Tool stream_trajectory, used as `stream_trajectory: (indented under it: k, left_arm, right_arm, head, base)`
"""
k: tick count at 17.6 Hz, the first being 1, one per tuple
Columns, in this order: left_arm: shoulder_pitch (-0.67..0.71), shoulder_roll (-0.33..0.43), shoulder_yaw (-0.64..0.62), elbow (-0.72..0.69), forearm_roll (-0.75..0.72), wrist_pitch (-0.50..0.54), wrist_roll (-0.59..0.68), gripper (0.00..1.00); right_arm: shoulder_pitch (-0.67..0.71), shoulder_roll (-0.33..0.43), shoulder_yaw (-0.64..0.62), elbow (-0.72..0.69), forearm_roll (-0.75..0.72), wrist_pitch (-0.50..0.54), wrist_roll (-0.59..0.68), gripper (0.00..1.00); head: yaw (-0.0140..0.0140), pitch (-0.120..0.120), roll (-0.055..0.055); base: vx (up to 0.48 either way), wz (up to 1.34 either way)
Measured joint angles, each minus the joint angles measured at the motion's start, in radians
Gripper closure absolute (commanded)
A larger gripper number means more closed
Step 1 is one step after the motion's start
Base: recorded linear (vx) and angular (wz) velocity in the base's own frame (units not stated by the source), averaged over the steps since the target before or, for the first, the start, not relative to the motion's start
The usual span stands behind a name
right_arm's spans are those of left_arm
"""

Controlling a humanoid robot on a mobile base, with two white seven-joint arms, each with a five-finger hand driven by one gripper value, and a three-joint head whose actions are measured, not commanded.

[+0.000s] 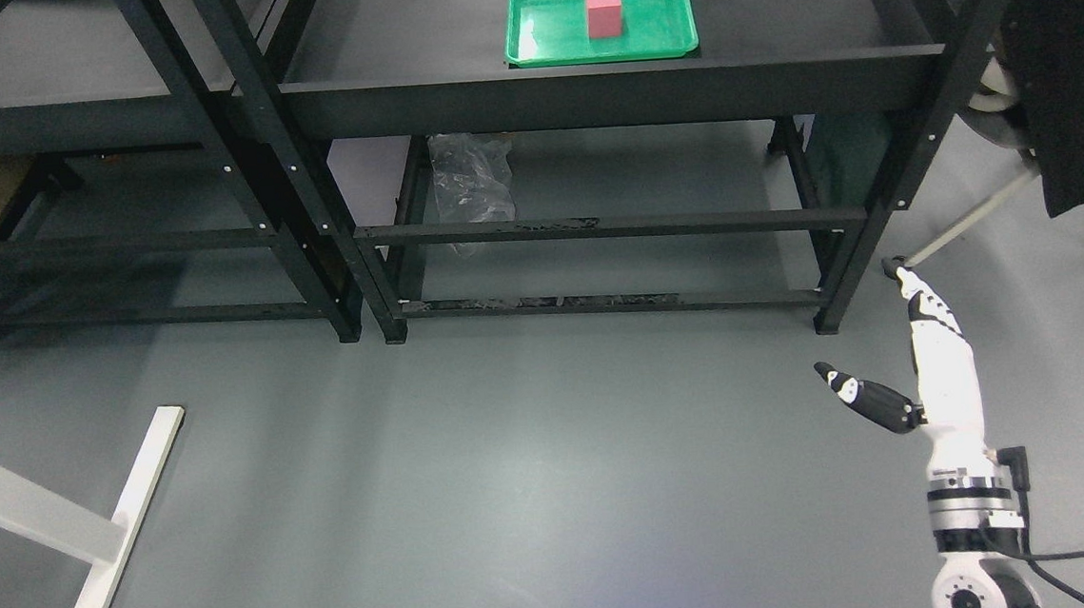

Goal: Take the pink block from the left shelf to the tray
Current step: 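Reach the right hand over the green tray toward the pink block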

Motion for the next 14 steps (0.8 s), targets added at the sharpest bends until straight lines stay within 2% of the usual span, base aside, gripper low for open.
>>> stream_trajectory:
  k: [7, 14]
  left_arm:
    - [0.0, 0.0, 0.0, 0.0, 0.0, 0.0, 0.0, 0.0]
    - [0.0, 0.0, 0.0, 0.0, 0.0, 0.0, 0.0, 0.0]
  right_arm:
    - [-0.001, 0.02, 0.023, -0.017, 0.207, 0.014, -0.01, 0.01]
    - [-0.011, 0.029, 0.033, -0.027, 0.292, -0.048, -0.208, 0.01]
  head:
    - [0.0, 0.0, 0.0]
    - [0.0, 0.0, 0.0]
  base:
    - [0.253, 0.17]
    - [0.238, 0.12]
